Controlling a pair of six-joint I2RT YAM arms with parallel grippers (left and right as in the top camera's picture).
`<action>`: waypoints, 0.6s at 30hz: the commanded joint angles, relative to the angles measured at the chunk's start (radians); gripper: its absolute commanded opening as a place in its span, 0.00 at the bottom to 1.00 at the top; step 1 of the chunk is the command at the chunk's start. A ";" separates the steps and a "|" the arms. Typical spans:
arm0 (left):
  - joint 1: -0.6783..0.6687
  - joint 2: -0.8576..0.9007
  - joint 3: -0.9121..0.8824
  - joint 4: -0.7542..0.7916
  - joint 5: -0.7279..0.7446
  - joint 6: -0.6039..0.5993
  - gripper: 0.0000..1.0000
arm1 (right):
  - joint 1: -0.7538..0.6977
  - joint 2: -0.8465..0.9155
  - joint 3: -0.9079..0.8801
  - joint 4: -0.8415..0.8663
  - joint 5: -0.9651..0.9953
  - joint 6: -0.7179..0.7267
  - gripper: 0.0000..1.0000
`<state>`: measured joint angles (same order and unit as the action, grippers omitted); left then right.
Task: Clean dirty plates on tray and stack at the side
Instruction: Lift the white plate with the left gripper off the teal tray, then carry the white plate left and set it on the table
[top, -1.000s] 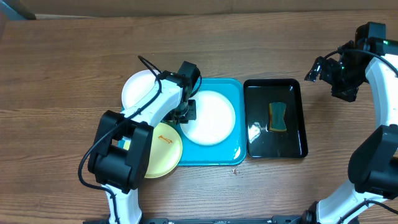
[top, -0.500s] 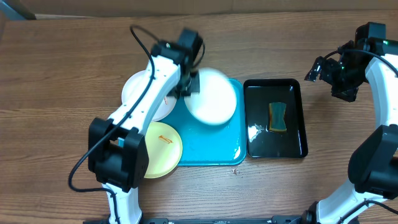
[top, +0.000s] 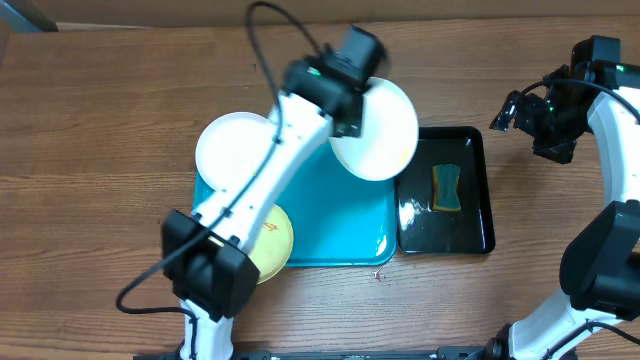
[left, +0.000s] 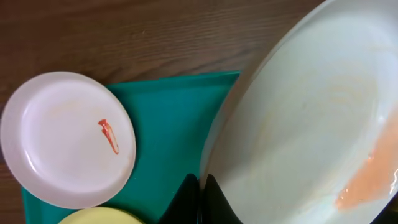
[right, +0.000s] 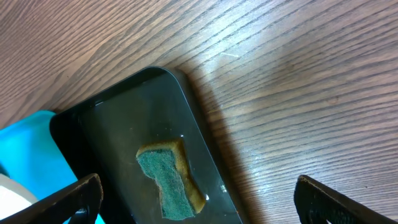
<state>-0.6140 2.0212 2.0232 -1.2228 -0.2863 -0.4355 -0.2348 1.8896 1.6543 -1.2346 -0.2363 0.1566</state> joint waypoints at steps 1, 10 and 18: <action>-0.117 0.005 0.022 0.022 -0.253 0.000 0.04 | -0.002 -0.016 0.008 0.003 0.000 0.000 1.00; -0.402 0.010 0.020 0.062 -0.776 0.001 0.04 | -0.002 -0.016 0.008 0.003 0.000 0.000 1.00; -0.518 0.012 0.020 0.076 -0.997 0.001 0.04 | -0.002 -0.016 0.008 0.003 0.000 0.000 1.00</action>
<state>-1.1263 2.0216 2.0232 -1.1534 -1.1248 -0.4347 -0.2348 1.8896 1.6543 -1.2339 -0.2359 0.1570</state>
